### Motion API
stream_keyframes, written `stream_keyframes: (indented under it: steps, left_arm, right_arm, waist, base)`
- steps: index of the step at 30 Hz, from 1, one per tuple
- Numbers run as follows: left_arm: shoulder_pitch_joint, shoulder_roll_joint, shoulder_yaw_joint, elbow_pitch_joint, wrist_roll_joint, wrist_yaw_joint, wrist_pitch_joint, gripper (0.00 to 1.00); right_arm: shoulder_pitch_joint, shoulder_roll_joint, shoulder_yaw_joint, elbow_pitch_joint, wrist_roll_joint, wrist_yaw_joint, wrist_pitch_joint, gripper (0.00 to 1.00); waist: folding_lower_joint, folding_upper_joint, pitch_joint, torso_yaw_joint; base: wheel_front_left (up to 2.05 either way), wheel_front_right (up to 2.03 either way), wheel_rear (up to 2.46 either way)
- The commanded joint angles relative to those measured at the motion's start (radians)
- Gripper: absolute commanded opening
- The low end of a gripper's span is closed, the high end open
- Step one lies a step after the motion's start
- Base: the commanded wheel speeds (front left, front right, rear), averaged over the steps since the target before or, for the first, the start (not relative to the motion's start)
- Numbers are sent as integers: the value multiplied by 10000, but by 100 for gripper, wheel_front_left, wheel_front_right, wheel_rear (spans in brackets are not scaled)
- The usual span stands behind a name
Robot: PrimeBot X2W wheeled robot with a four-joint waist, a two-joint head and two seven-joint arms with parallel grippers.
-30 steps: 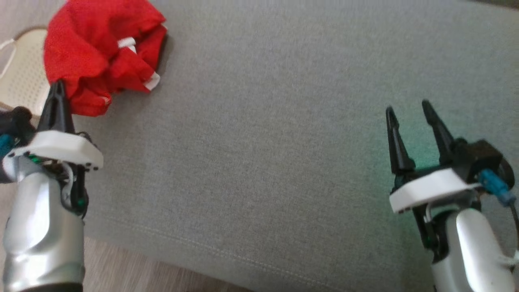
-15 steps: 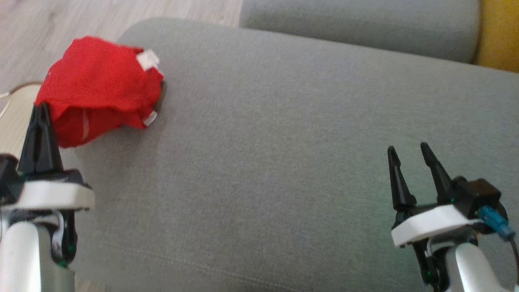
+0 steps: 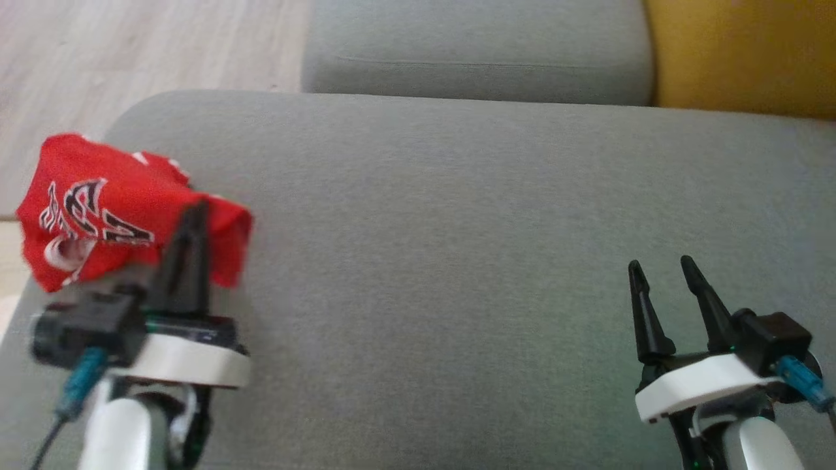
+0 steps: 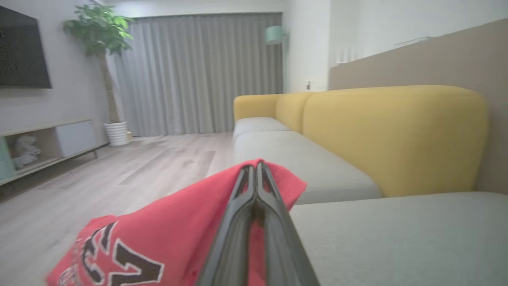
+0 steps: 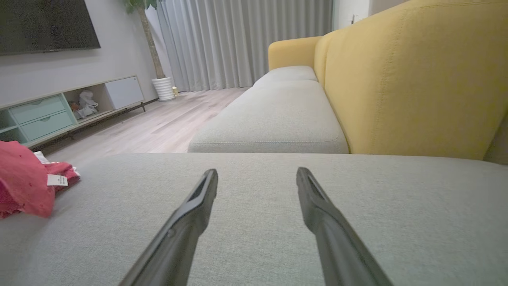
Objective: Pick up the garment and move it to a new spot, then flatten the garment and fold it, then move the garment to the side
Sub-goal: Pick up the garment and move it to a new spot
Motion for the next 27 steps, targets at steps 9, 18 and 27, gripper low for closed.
stream_keyframes:
  steps: [9,18,27]
  left_arm:
    - [-1553,-468,-1695,152,-424,-343,-113,0]
    - [-3248,-594,-3399,530,-583,-499,-245,0]
    - [-4657,-601,-4794,1722,-465,-570,-50,0]
  right_arm:
    - [-498,-45,388,-844,-196,77,203,100]
    - [-907,-45,495,-1175,-227,77,151,100]
    - [-1421,-45,707,-1149,19,77,-288,100]
  waist:
    - [1,0,819,-1825]
    - [1,0,2169,-2909]
    - [1,0,3498,-3591]
  base:
    - [0,0,0]
    - [0,0,0]
    - [0,0,0]
